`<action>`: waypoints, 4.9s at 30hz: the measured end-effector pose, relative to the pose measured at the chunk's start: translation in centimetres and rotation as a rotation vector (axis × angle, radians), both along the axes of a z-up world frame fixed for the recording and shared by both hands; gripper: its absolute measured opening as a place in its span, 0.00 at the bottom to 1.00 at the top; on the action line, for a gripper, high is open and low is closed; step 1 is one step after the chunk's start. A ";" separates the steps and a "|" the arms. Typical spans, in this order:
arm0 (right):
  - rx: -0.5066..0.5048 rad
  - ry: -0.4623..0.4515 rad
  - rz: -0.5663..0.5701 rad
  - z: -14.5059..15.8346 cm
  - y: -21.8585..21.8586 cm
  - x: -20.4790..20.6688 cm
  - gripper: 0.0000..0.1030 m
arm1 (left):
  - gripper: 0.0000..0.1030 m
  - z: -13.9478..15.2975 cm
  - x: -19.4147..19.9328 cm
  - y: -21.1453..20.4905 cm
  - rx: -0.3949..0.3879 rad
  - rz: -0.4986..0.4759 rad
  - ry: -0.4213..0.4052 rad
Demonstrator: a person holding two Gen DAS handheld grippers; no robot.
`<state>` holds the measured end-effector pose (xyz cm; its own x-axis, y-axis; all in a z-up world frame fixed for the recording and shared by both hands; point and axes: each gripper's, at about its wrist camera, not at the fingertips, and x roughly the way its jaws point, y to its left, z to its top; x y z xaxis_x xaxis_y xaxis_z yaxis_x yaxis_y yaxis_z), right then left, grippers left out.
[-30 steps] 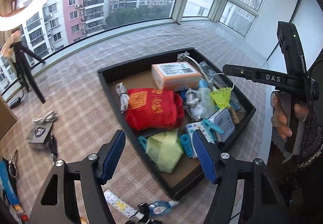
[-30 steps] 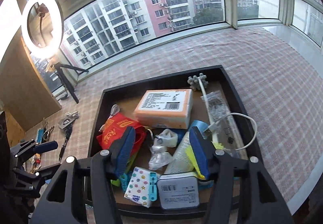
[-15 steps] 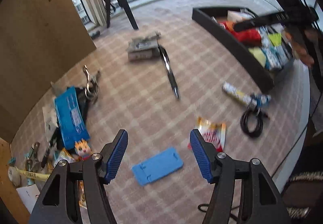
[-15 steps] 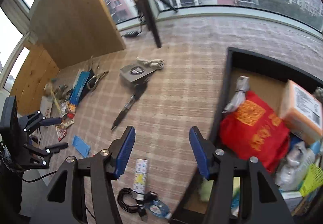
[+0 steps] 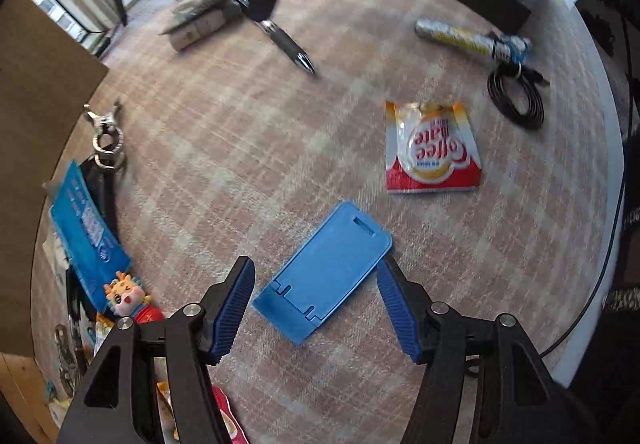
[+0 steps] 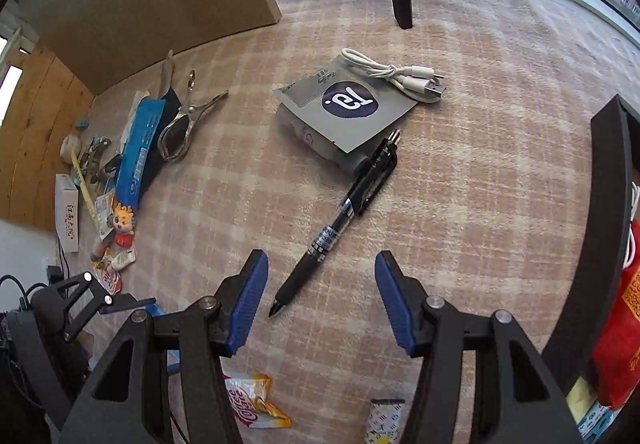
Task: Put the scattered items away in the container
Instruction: 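Grasp blue phone stand with left tool while right tool grasps black pen, then carry phone stand and black pen into the tray and release both, then grasp pink lotion tube with left tool while right tool grasps grey packet, then carry lotion tube and grey packet over the tray and release both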
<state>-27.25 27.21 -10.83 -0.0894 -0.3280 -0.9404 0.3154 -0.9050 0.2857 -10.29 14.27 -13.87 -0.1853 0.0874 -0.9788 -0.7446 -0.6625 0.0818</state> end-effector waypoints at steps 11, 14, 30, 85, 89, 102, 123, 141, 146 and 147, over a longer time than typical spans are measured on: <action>0.151 0.050 0.051 -1.0 -2.7 -2.0 0.25 | 0.35 0.3 -1.2 -1.0 0.108 0.040 -0.030; 0.128 0.037 0.064 -0.9 -2.4 -2.0 0.20 | 0.35 0.4 -0.9 -1.3 0.132 0.058 -0.031; -0.168 0.018 0.001 2.3 2.8 2.9 0.11 | 0.34 4.0 -0.8 -2.9 0.296 0.290 0.028; -0.181 0.344 -0.276 12.5 23.4 5.8 0.34 | 0.51 16.4 -15.3 1.6 0.495 0.601 0.280; -0.182 0.312 -0.127 11.5 17.5 3.5 0.34 | 0.51 14.1 -15.4 -2.2 0.510 0.699 0.239; 0.026 0.333 0.348 3.5 2.4 -0.6 0.34 | 0.45 3.3 -17.0 -0.3 0.400 0.731 0.059; 0.025 0.377 0.452 -1.1 -2.4 -5.2 0.09 | 0.21 0.0 -21.9 0.2 0.283 0.774 0.086; -0.337 0.314 0.141 6.5 6.1 -1.6 0.01 | 0.18 4.5 -17.4 -0.9 0.468 0.780 0.092; -0.372 0.384 0.030 10.0 10.9 0.6 0.01 | 0.18 7.4 -16.3 1.5 0.520 0.721 0.111; -0.376 0.397 0.004 10.7 12.0 1.2 0.01 | 0.18 8.0 -16.0 2.1 0.532 0.706 0.113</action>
